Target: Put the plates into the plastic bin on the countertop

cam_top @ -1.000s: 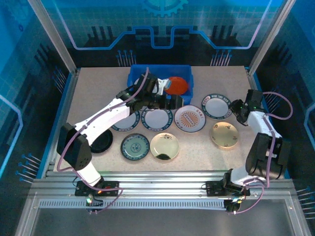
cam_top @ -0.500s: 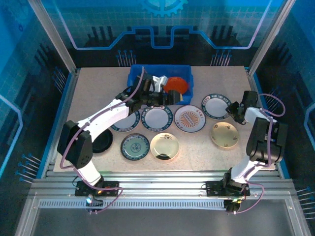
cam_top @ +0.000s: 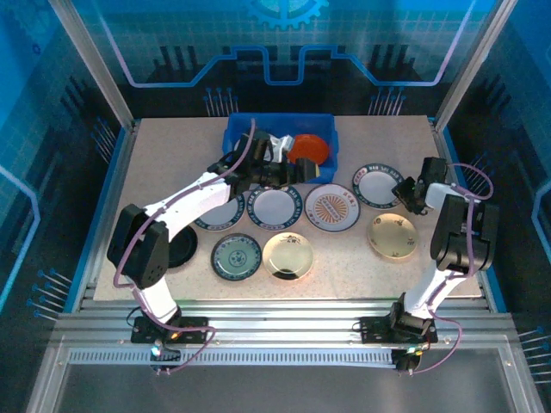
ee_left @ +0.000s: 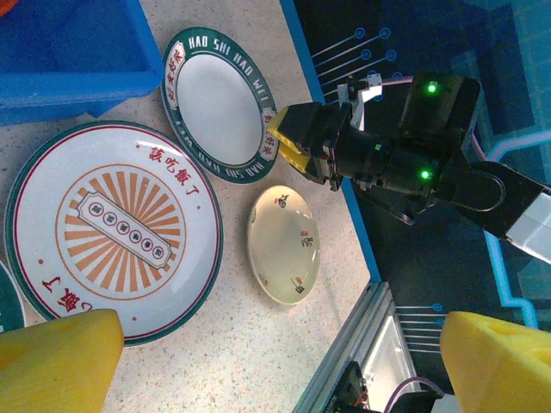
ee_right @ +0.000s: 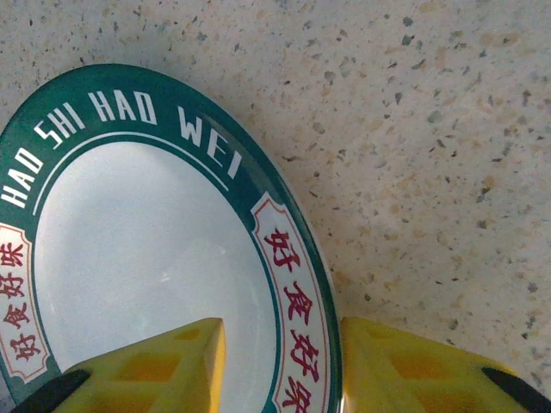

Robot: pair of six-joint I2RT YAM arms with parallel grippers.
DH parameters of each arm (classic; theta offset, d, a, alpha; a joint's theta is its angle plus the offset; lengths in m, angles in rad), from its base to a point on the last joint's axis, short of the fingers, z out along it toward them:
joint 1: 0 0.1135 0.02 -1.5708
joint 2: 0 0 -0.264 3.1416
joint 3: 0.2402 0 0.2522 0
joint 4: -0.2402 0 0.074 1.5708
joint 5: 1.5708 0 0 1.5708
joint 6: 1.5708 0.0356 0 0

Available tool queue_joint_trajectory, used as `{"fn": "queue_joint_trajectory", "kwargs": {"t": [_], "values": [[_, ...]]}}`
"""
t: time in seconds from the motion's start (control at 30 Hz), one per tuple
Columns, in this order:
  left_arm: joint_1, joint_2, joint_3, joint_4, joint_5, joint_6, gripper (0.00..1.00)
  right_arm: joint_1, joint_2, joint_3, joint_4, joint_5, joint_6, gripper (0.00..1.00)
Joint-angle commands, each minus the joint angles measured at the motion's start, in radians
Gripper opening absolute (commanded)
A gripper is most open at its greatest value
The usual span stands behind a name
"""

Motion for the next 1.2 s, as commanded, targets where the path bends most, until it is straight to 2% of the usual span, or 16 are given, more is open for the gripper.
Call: {"fn": "queue_joint_trajectory", "kwargs": {"t": [0.0, 0.27, 0.43, 0.8, 0.87, 0.97, 1.17], "values": [[0.006, 0.013, 0.016, 0.001, 0.02, 0.002, 0.96, 0.011, 0.026, 0.019, 0.006, -0.021, 0.004, 0.4], [0.005, 0.022, 0.018, -0.004, 0.014, 0.005, 0.95, 0.015, 0.057, 0.016, 0.015, -0.037, 0.021, 0.37], [0.006, 0.027, 0.016, -0.005, 0.011, 0.005, 0.95, 0.015, 0.055, 0.006, 0.032, -0.038, 0.025, 0.29], [0.006, 0.043, 0.018, -0.008, 0.012, 0.013, 0.94, 0.012, 0.055, -0.013, 0.072, -0.052, 0.047, 0.23], [0.005, 0.046, 0.016, -0.009, 0.009, 0.014, 0.94, 0.013, 0.051, -0.024, 0.093, -0.051, 0.055, 0.19], [0.006, 0.049, 0.016, -0.009, 0.009, 0.017, 0.94, 0.012, 0.047, -0.038, 0.116, -0.043, 0.07, 0.0], [0.006, 0.054, 0.022, -0.021, 0.0, 0.027, 0.94, 0.006, 0.027, -0.049, 0.139, -0.027, 0.099, 0.0]]}}
